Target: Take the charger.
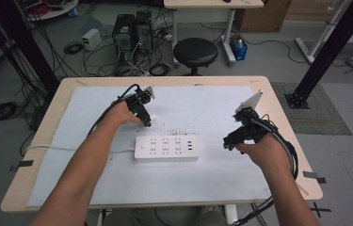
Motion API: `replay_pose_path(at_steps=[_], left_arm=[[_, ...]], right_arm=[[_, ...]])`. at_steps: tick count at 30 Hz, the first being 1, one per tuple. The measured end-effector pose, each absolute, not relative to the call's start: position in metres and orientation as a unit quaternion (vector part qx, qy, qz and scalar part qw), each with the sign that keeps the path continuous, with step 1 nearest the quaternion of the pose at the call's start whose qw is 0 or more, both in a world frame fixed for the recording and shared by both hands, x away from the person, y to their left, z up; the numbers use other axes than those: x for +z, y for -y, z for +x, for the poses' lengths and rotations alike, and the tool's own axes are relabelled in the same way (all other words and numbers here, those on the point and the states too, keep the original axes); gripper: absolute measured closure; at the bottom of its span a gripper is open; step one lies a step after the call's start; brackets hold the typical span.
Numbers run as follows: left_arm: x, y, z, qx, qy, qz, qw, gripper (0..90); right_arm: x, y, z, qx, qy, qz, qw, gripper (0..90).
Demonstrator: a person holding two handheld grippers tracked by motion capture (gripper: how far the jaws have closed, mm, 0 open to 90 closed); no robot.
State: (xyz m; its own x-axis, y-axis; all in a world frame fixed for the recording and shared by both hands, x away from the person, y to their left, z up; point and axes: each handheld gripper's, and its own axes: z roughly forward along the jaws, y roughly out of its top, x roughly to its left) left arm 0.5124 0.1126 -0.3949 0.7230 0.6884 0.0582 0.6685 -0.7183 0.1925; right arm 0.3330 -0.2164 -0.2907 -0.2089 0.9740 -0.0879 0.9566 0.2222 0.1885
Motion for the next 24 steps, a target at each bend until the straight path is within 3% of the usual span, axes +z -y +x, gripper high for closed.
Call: replay_pose_path(at_steps=[10,24], left_arm=[[-0.411,-0.107,0.525,0.051,-0.357,0.929,0.077,18.6],[-0.414,-0.104,0.53,0.029,-0.348,0.933,0.086,30.0]], right_arm=[[-0.292,0.226,0.33,0.049,-0.77,0.629,0.092,5.4],[-0.293,0.232,0.332,0.051,-0.764,0.637,0.09,5.3]])
